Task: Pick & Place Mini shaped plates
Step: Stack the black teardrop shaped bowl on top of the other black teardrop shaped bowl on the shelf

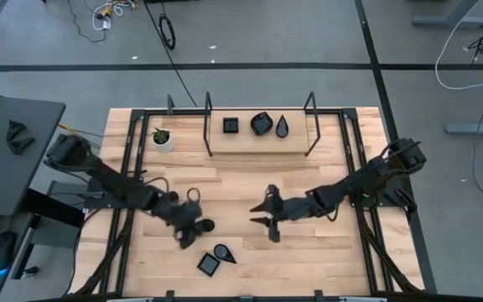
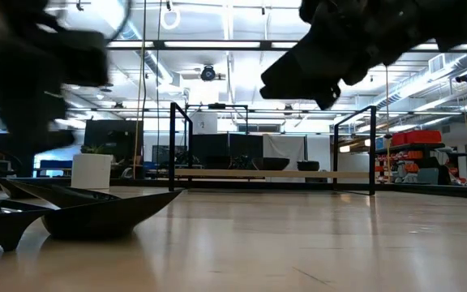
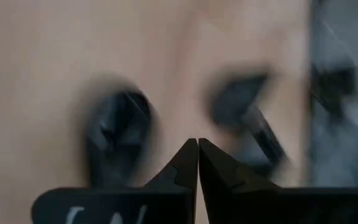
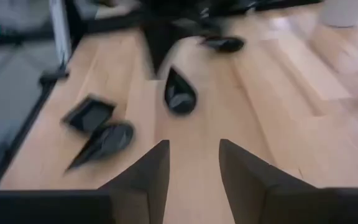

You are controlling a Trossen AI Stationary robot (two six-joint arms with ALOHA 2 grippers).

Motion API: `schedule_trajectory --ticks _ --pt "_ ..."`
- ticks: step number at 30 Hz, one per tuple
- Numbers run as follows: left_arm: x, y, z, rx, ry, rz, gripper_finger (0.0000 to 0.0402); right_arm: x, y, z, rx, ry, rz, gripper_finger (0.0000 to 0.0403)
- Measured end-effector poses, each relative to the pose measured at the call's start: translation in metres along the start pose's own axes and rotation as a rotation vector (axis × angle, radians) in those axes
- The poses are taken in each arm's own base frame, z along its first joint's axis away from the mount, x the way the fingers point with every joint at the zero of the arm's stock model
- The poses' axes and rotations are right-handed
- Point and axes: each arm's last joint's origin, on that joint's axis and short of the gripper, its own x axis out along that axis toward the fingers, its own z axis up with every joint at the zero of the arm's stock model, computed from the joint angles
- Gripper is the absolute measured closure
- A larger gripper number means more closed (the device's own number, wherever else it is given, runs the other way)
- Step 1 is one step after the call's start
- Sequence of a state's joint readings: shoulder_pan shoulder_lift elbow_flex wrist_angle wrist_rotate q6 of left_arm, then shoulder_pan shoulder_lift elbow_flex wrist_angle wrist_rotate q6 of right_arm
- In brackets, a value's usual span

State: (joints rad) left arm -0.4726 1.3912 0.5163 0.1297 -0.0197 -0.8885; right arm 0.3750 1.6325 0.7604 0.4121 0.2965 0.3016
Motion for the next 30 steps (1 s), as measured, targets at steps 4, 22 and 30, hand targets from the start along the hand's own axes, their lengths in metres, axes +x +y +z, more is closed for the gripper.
schedule_trajectory --ticks 4,22,30 --pt "-0.01 -0.018 -0.024 -0.074 0.158 -0.09 0.0384 -0.005 -0.007 -0.011 0.069 -0.111 -0.027 0.0266" --pt "-0.003 0.016 -0.025 -0.173 -0.255 0.444 0.0384 -0.003 -0.024 -0.009 0.077 -0.154 -0.068 0.0266" --pt "-0.002 0.023 -0.008 -0.074 -0.237 0.443 0.0384 -0.003 -0.026 -0.008 0.091 -0.156 -0.074 0.0266"
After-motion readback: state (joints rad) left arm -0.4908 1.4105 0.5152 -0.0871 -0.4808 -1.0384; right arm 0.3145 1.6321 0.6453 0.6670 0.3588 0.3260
